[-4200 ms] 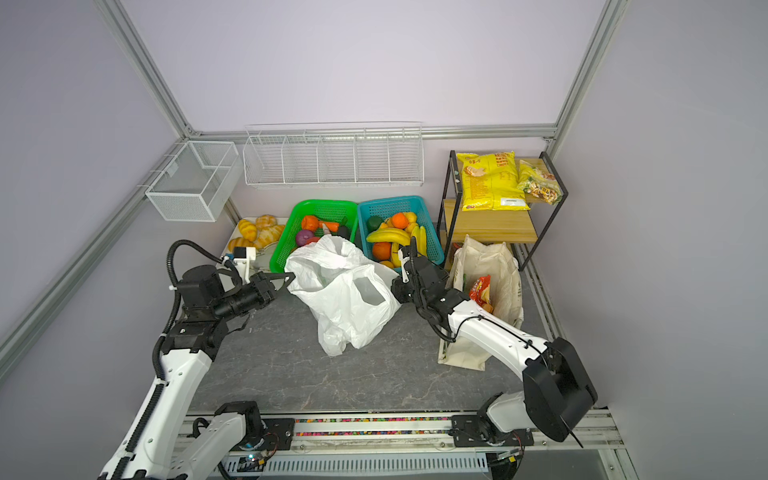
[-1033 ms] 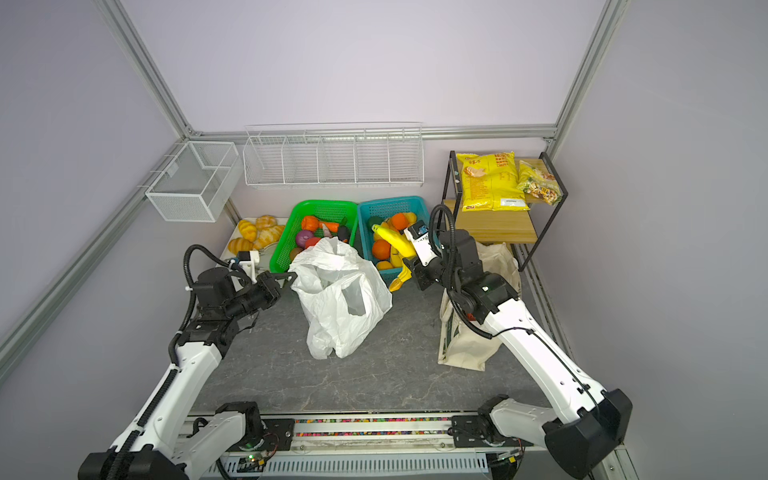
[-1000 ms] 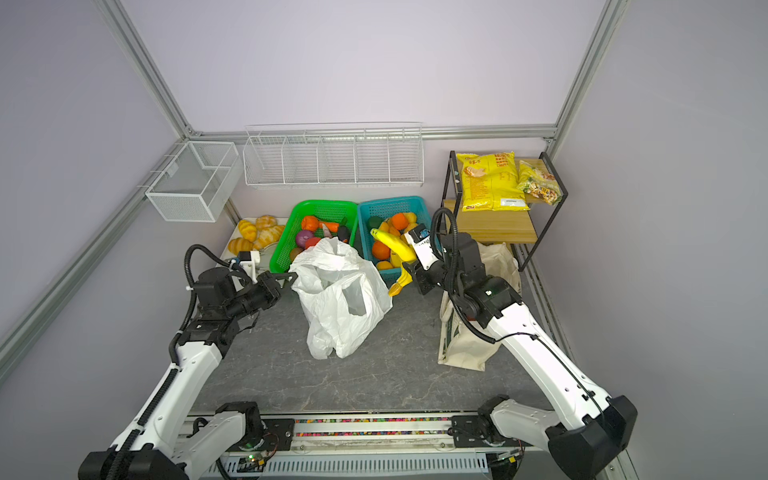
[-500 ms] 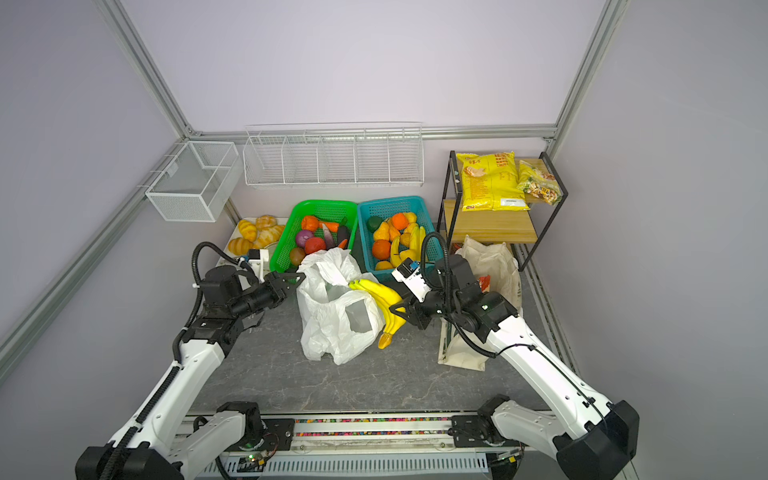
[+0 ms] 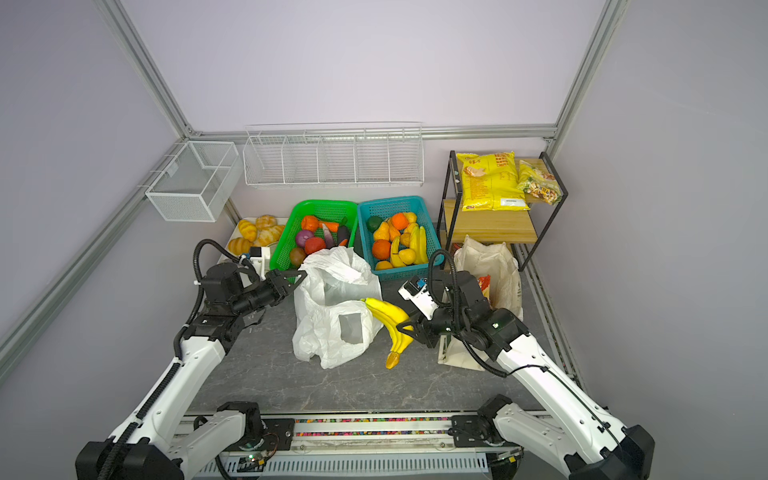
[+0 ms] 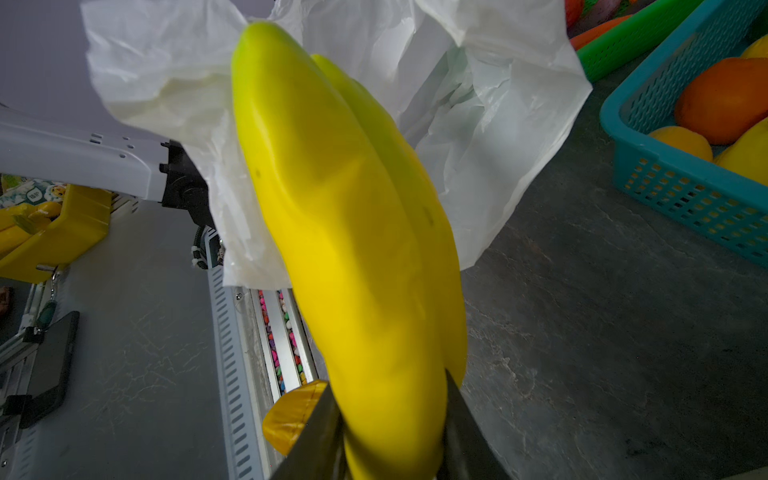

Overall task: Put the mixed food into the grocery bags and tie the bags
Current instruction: 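Carry the bananas into the plastic bag held by the left gripper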

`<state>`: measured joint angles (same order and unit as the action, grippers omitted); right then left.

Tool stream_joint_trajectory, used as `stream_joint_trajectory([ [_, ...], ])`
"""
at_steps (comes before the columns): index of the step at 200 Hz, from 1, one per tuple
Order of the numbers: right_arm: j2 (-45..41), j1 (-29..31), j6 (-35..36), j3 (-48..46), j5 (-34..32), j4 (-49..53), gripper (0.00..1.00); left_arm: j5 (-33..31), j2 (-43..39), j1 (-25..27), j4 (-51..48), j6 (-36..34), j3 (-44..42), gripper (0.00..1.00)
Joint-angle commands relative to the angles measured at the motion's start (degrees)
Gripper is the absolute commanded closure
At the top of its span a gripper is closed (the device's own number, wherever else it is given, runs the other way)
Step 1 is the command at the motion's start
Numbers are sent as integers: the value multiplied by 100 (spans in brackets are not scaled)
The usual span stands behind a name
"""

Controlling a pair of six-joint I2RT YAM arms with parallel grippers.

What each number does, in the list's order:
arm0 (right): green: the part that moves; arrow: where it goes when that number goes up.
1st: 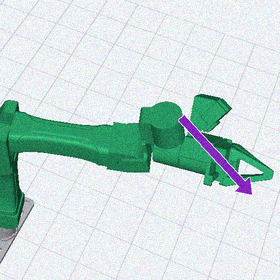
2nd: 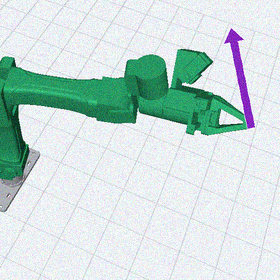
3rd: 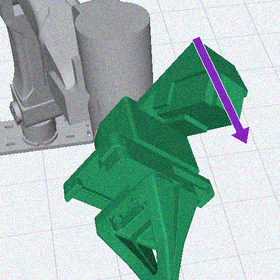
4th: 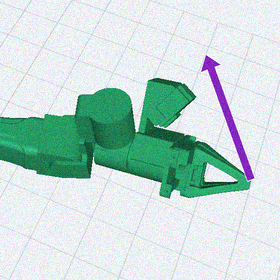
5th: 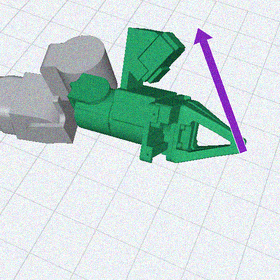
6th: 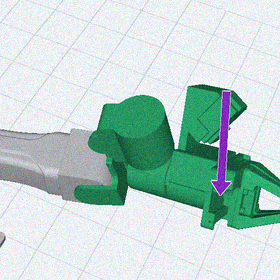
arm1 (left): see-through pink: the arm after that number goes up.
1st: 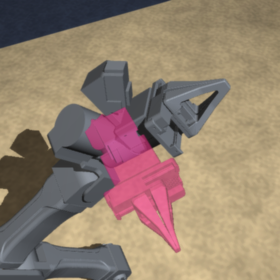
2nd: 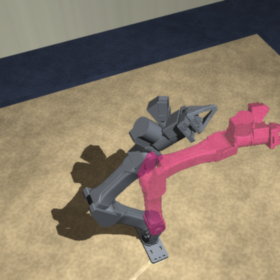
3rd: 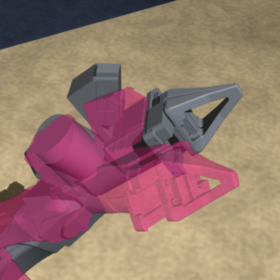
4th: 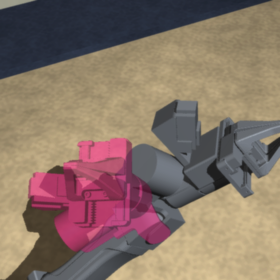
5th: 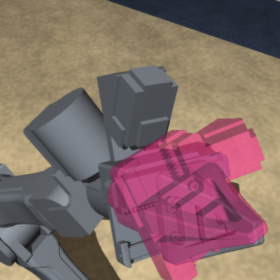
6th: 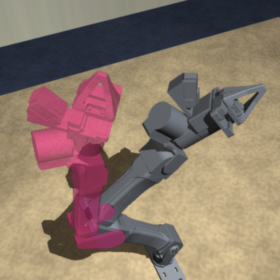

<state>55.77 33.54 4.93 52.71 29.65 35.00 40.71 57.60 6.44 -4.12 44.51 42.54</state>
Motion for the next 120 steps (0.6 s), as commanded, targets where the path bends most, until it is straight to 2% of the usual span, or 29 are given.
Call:
stream_joint_trajectory([
  [1, 206, 82, -15, 19, 114, -92, 84, 180, 23, 55, 131, -75, 172, 100],
  [41, 1342, 288, 206, 970, 185, 46, 85, 572, 18, 179, -8, -520, 206, 100],
  [79, 1993, 428, 542, 1733, 161, 234, 85, 754, 148, 592, -230, -1065, 390, 100],
  [102, 2132, 612, 1293, 2029, -446, 522, 84, 890, 252, 725, -309, -1199, 508, 100],
  [120, 2041, 623, 1620, 1986, -766, 242, 85, 1001, 273, 754, -190, -1197, 509, 100],
])
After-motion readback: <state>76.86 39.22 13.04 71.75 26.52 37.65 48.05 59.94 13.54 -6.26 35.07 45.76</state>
